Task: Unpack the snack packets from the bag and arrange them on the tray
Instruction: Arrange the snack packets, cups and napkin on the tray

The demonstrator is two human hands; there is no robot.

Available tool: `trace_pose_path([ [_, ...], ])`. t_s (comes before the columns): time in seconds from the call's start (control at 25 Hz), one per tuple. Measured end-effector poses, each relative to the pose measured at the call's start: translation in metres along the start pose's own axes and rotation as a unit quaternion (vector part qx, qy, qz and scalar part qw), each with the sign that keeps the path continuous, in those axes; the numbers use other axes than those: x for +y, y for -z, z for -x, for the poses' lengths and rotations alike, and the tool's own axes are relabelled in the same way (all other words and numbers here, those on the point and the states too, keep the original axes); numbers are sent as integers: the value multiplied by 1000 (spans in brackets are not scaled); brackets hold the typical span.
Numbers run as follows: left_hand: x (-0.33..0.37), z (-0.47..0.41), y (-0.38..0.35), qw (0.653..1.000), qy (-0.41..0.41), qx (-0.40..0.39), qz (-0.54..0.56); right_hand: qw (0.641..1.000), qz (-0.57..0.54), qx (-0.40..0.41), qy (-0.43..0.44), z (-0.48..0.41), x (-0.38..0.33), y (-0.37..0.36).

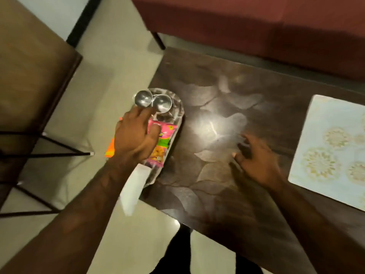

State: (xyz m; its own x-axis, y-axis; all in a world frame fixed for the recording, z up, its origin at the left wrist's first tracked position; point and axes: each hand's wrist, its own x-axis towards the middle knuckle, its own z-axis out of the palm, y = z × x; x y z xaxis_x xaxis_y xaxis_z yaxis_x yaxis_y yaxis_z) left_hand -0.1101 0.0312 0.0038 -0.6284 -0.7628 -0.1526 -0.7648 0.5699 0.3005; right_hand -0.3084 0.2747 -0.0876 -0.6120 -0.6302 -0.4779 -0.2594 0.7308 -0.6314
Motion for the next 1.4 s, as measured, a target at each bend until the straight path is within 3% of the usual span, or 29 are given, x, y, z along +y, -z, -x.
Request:
trace_pose_path([
  [0.16,-120,-9,21,984,152,30,87,977,-191,-48,-78,-11,-76,-74],
  [0.36,-202,-23,1,927,278,-77,241,945,-266,-104,-158,-30,-125,-130],
  [0.64,-211,-35,-28,891,241,-236,306,929,-284,-111,-210,-40,-135,-162],
  [1.08,-220,-55,-43,872,253,-272,318,890,-364,-119,-247,-43,-133,-174],
  [1.4,-222,-59,-49,884,210,-303,287,910,-324,-88,-243,-51,-134,-181],
])
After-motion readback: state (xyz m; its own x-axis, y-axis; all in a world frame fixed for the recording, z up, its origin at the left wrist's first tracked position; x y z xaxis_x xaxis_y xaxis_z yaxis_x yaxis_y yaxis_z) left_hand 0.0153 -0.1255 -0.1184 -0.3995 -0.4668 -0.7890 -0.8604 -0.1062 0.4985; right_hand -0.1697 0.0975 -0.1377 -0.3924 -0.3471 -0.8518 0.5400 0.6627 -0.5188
